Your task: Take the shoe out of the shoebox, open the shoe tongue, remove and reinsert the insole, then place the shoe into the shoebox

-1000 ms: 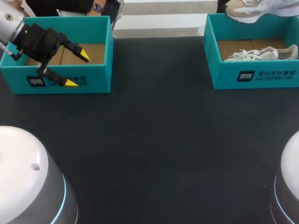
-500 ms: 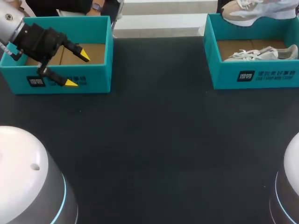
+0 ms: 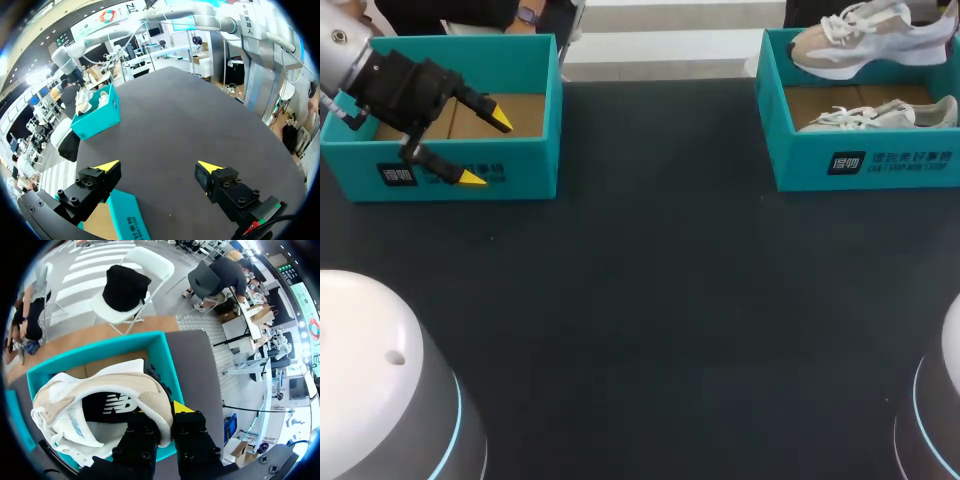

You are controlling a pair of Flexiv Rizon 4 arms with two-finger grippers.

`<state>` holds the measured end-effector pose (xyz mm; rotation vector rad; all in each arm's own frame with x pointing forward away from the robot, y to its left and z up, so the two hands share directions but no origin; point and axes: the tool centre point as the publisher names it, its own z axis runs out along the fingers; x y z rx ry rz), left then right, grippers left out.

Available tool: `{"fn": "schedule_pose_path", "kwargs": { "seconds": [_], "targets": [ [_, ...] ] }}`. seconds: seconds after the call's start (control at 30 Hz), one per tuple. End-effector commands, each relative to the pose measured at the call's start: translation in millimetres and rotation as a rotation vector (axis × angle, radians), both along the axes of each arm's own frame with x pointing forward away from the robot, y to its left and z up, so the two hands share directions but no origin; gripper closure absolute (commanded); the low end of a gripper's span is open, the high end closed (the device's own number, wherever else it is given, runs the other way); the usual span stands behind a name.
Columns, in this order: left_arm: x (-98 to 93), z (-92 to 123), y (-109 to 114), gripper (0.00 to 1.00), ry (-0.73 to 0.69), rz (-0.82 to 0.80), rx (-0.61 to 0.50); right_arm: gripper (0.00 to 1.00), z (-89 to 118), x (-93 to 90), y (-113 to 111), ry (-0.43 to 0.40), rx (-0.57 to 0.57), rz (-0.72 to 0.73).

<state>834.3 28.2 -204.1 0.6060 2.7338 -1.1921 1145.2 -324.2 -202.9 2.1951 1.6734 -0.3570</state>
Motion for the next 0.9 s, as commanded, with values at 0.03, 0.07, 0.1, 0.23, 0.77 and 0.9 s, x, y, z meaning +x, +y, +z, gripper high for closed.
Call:
{"fn": "schedule_pose_path", "kwargs": {
  "seconds": [0.03,0.07,0.1,0.23,0.77,0.9],
  "targets": [
    [-0.5,0,0,0.00,0.000,0.001,0.004,1.00,-9,-3.9,0,-0.006,0.001,0.007],
    [-0.5,0,0,0.00,0.000,0.001,0.004,1.00,-12,-4.7,0,-0.006,-0.001,0.008],
    [-0.5,0,0,0.00,0.000,0.001,0.004,1.00,-14,-5.2,0,0.000,-0.002,0.008],
    [-0.5,0,0,0.00,0.000,0.001,0.004,1.00,-24,-6.9,-1,0.006,-0.001,0.001],
    [-0.5,0,0,0.00,0.000,0.001,0.004,1.00,-58,3.5,-4,0.022,0.006,0.004],
    [-0.5,0,0,0.00,0.000,0.001,0.004,1.00,-66,7.6,-6,0.022,0.001,0.010]
  ]
}}
